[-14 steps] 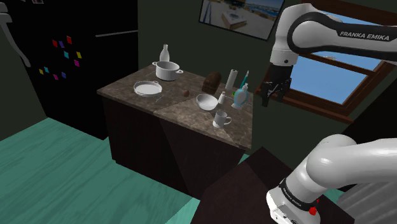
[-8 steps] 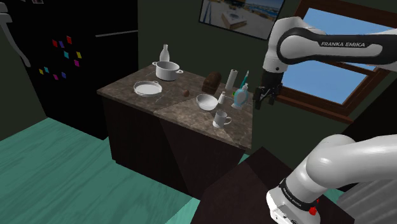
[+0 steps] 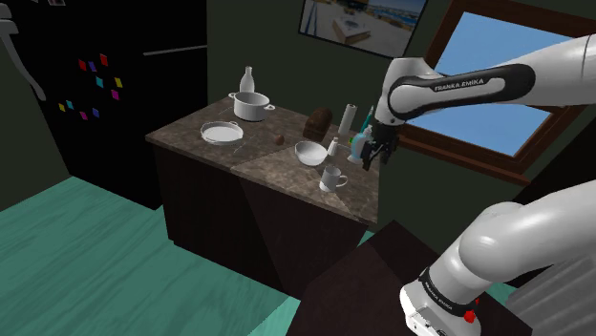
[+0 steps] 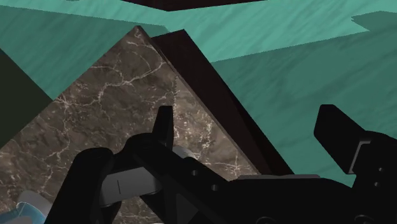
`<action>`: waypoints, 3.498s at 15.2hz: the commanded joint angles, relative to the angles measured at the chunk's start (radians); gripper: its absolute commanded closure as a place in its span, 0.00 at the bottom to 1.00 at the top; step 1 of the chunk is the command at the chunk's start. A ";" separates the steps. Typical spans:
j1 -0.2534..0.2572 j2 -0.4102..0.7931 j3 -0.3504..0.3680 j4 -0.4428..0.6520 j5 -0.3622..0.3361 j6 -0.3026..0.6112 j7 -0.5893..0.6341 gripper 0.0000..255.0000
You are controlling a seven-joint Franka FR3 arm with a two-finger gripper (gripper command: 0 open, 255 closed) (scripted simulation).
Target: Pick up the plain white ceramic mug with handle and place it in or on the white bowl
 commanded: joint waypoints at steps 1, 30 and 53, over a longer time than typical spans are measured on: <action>-0.002 0.070 -0.020 0.010 -0.002 0.081 -0.027 0.00; -0.074 0.940 -0.015 0.438 0.287 0.673 -0.408 0.00; -0.063 0.872 -0.030 0.431 0.268 0.612 -0.394 1.00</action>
